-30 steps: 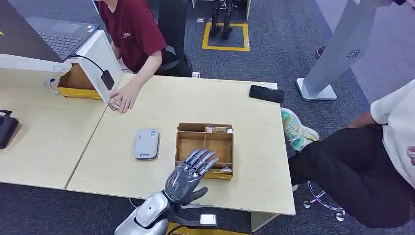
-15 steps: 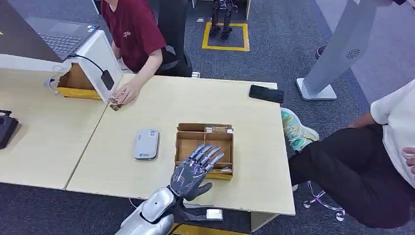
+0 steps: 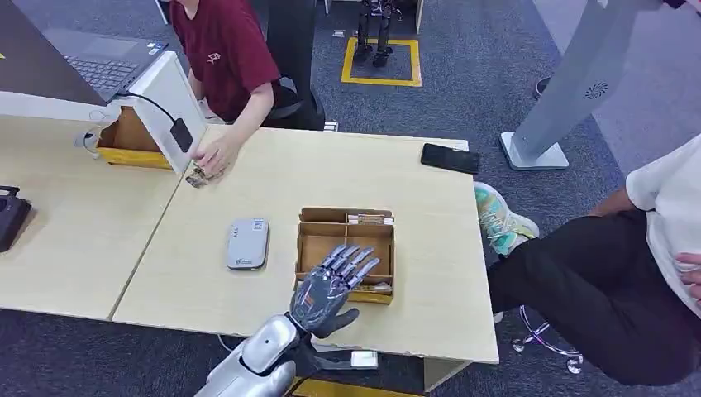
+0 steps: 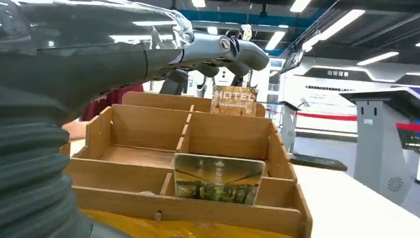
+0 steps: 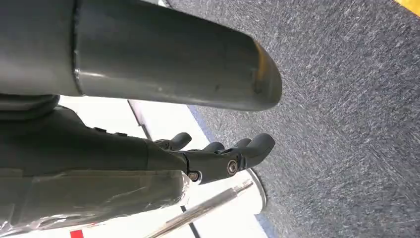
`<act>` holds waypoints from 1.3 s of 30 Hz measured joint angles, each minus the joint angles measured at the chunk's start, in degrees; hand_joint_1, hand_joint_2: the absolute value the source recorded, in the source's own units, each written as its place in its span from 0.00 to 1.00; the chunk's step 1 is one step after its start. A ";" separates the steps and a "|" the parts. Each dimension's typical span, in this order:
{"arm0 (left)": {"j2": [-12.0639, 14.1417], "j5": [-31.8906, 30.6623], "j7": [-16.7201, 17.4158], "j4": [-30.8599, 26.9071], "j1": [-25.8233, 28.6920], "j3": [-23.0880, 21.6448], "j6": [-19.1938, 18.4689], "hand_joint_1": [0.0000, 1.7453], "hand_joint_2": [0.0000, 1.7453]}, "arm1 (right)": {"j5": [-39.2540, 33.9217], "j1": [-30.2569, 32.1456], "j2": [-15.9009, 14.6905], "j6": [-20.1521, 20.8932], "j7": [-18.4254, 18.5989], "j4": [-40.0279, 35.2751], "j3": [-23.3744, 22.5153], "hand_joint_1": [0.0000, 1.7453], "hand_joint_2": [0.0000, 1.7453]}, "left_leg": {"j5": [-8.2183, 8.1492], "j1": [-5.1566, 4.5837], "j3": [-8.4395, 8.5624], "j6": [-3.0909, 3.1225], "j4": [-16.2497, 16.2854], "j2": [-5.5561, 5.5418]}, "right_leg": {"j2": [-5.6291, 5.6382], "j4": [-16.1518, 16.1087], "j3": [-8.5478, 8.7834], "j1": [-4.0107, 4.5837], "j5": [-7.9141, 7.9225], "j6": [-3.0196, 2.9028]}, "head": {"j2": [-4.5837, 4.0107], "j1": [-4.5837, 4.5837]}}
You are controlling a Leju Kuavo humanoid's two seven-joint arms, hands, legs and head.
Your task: Pass the card to the sensor for recognition and then transmit it.
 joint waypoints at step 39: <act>-0.94 6.25 -4.31 4.15 -1.44 2.19 0.13 1.00 1.00 | 0.00 -0.01 0.00 0.04 -0.35 0.00 0.00 0.00 0.00 | 0.00 0.00 -0.01 0.00 0.00 -0.01 | 0.00 0.00 0.00 0.00 0.00 0.00 | 0.00 0.00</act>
